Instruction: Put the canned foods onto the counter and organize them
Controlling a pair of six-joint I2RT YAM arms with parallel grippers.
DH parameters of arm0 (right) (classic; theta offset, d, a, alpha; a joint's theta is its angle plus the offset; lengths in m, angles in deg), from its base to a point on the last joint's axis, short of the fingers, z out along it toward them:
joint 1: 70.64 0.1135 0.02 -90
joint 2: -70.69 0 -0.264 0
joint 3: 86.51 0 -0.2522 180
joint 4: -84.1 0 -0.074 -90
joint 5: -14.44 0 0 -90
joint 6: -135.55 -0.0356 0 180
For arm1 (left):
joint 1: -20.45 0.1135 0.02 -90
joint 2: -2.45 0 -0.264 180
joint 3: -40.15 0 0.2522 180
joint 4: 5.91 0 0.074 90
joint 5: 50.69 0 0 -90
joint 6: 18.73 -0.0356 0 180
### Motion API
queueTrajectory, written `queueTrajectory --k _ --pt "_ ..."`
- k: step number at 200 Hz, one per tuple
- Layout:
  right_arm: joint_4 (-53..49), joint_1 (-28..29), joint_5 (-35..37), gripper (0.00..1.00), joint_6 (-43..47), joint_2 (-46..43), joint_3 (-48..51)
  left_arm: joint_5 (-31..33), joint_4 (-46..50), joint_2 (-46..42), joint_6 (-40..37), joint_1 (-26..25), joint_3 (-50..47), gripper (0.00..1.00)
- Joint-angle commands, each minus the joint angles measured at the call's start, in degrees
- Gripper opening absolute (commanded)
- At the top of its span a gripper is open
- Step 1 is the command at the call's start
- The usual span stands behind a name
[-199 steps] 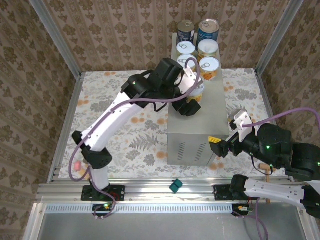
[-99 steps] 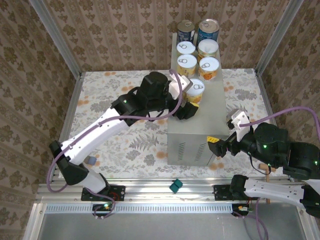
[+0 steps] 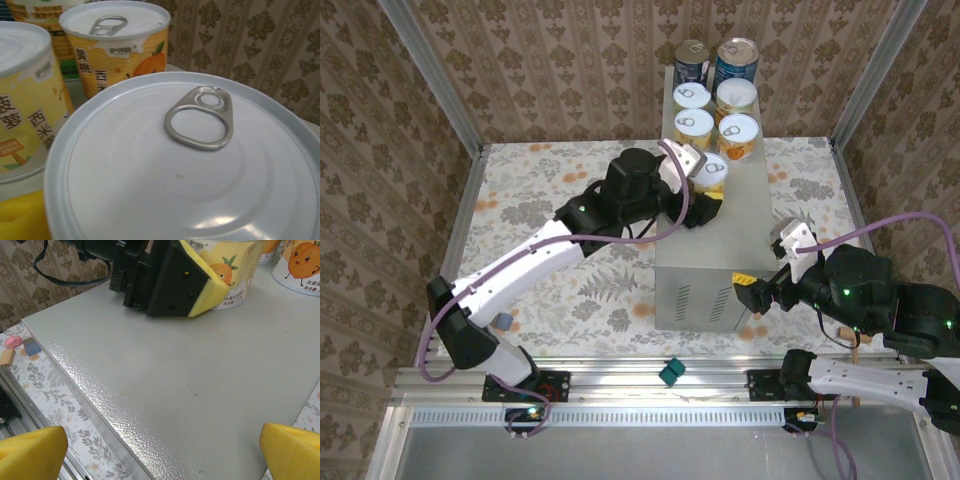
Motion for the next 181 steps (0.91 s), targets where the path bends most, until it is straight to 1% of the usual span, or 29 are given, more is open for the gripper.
queueTrajectory --k 1,15,25,94,130,181 --pt "1.3 0.5 1.2 1.0 -0.3 -0.4 0.8 5.4 2.1 1.7 -0.5 -0.9 0.0 0.86" --pt "1.3 0.5 1.2 1.0 -0.3 -0.5 0.9 7.6 2.9 1.9 -1.1 -1.1 0.3 0.81" --pt "1.5 0.5 1.2 1.0 -0.2 -0.4 1.1 8.1 3.1 1.9 -1.5 -1.1 0.5 0.8" --pt "1.8 0.5 1.3 1.0 -0.3 -0.5 1.5 8.6 4.0 2.4 -2.4 0.0 1.2 0.79" --pt "2.6 0.5 1.7 1.0 -0.1 -0.5 1.6 6.7 3.8 2.4 -2.5 1.2 1.3 0.8" --pt "7.9 0.5 3.4 1.0 1.8 0.8 1.4 4.5 1.7 1.4 -2.2 2.6 -0.7 0.81"
